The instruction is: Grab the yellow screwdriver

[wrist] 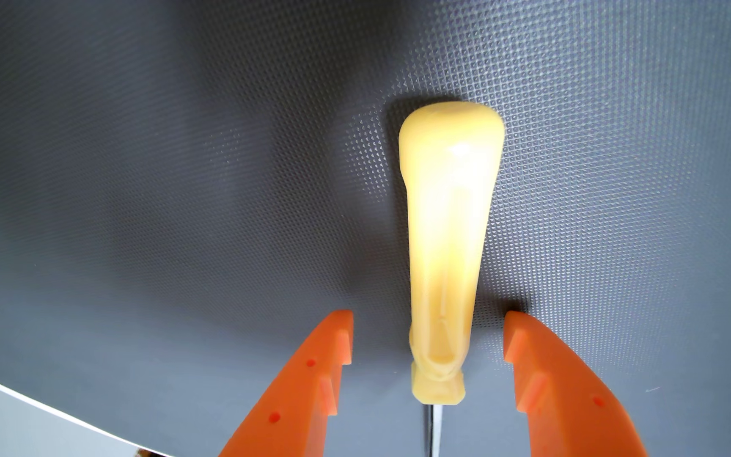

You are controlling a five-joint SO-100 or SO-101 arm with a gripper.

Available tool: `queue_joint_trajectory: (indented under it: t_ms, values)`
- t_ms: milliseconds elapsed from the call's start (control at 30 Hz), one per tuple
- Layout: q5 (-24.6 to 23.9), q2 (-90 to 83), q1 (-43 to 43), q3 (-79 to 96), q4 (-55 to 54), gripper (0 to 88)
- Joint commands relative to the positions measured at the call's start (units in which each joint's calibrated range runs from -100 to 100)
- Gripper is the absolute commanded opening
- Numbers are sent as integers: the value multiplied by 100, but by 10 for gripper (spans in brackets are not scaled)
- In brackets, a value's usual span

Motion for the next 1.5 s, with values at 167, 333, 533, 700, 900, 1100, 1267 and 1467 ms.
queue_joint_trajectory:
  t_ms: [167,333,533,700,900,1100,1267,1467]
  values:
    - [-135,-31,-137,131,-765,202]
    - [-135,-116,-129,365,-947,202]
    - [-130,-116,-137,374,-938,200]
    - [-130,-116,-162,374,-912,138]
    - [-182,-124,-154,392,-912,127]
    - [-261,-311,-129,608,-929,35]
    - [-324,-778,-121,1112,-1249,9]
    - [-324,-948,-129,1274,-1310,9]
